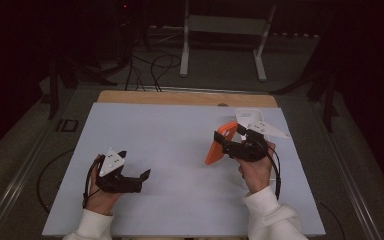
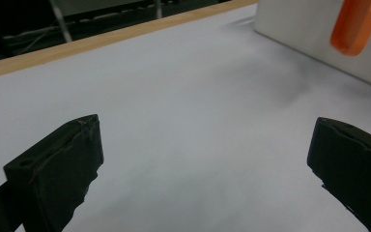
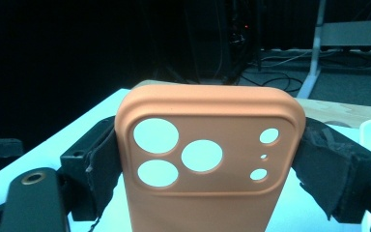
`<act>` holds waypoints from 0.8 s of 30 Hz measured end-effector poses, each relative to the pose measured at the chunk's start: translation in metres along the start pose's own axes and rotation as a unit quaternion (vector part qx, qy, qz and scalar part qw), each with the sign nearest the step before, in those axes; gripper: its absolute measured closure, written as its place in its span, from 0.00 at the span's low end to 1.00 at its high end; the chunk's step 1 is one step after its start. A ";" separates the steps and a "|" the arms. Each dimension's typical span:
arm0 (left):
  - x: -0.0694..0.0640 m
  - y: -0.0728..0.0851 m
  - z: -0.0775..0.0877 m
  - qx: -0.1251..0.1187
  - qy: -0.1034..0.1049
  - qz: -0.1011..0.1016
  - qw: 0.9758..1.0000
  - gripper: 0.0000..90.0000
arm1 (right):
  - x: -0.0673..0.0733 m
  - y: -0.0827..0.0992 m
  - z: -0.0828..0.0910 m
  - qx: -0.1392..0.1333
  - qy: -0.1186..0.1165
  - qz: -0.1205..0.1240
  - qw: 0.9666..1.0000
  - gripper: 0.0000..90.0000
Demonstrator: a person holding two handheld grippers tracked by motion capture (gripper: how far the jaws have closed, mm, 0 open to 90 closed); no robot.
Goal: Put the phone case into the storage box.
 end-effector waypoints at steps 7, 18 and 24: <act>0.006 0.008 0.008 -0.001 -0.011 -0.002 1.000 0.00 | -0.002 -0.002 -0.003 0.003 0.005 0.002 1.000 0.18; 0.016 0.024 0.019 -0.017 -0.010 0.005 1.000 0.00 | -0.006 -0.006 -0.005 0.005 0.014 0.008 1.000 0.18; 0.024 0.037 0.028 -0.026 -0.020 0.014 0.999 0.00 | -0.007 -0.008 -0.007 0.004 0.018 0.010 1.000 0.18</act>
Point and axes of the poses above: each handheld gripper's, and its own axes: z roughly backward along the jaws, y roughly out of its underside, x roughly to its left, the point moved 3 cm from there along -z, roughly forward along the jaws, and after that the axes turned 13 degrees about z, right-handed, at the moved point
